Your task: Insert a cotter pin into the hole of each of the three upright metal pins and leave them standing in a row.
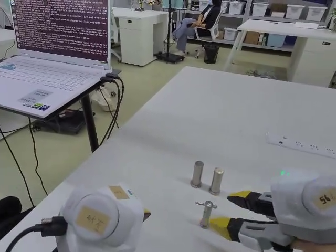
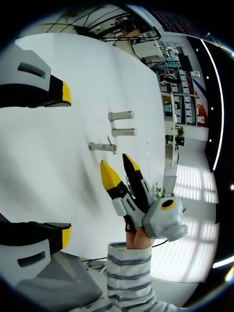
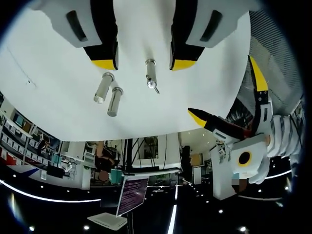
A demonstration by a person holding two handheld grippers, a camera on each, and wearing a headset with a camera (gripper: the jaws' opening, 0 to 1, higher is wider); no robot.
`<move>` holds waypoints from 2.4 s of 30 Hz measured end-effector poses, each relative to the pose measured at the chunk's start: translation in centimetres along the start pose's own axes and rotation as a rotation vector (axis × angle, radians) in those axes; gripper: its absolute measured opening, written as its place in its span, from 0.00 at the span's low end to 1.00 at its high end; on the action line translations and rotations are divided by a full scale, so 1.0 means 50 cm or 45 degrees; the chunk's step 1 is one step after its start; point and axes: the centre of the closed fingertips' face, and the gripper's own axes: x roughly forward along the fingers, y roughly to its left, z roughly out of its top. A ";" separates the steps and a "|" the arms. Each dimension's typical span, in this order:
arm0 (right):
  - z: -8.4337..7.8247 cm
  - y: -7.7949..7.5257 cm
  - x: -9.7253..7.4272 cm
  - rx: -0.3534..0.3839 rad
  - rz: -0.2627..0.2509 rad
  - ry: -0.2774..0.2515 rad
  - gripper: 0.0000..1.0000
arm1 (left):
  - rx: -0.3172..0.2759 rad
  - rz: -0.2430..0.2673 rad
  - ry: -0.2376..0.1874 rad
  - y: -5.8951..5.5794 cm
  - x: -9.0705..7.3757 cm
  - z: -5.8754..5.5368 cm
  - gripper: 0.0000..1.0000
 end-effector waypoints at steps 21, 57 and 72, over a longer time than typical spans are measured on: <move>-0.141 0.023 -0.233 0.467 -0.220 0.030 0.78 | -0.005 -0.032 0.006 -0.004 0.016 0.015 0.95; -0.131 0.054 -0.277 0.729 -0.318 -0.058 0.95 | 0.067 0.015 -0.097 0.155 0.067 0.214 0.90; -0.127 0.071 -0.270 0.783 -0.305 -0.106 0.95 | 0.087 0.074 -0.008 0.209 0.141 0.196 0.70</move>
